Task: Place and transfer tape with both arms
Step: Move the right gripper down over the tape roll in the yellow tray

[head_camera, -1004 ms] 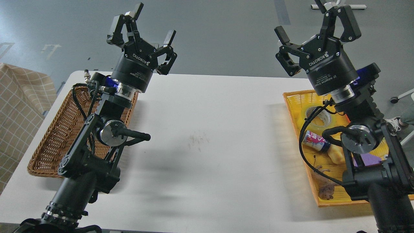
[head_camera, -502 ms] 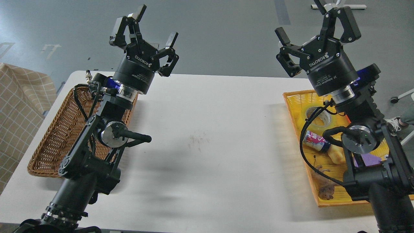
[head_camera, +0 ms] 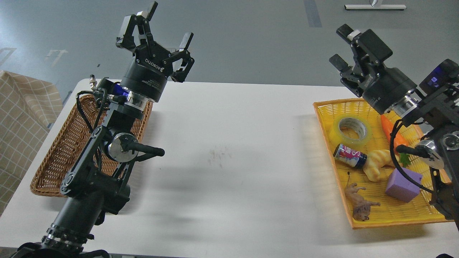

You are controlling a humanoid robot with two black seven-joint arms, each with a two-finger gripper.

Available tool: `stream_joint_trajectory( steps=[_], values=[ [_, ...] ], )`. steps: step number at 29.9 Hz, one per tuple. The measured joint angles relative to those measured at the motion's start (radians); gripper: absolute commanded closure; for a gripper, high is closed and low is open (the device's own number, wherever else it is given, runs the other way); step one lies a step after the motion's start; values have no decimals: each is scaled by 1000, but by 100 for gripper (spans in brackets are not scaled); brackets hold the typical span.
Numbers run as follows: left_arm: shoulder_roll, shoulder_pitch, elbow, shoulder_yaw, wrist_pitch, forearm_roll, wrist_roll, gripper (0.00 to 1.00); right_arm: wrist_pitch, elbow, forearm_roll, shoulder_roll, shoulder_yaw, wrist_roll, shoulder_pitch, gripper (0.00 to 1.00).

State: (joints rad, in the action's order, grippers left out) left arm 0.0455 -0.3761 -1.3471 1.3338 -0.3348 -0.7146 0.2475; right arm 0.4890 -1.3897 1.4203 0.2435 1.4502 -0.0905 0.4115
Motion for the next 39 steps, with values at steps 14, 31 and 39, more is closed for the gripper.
stream_joint_trajectory(
  steps=[14, 31, 39],
  values=[
    [12, 17, -22, 10, -4, 0, 1, 2, 0, -36, -176, 111, 140, -161, -1, 0],
    [31, 37, -27, 13, -8, -2, 4, 2, 0, -96, 667, 164, 151, -165, -18, 0],
    [41, 55, -37, 13, -8, -2, 4, 2, 0, 34, 761, 158, 55, -27, 49, 1]
  ],
)
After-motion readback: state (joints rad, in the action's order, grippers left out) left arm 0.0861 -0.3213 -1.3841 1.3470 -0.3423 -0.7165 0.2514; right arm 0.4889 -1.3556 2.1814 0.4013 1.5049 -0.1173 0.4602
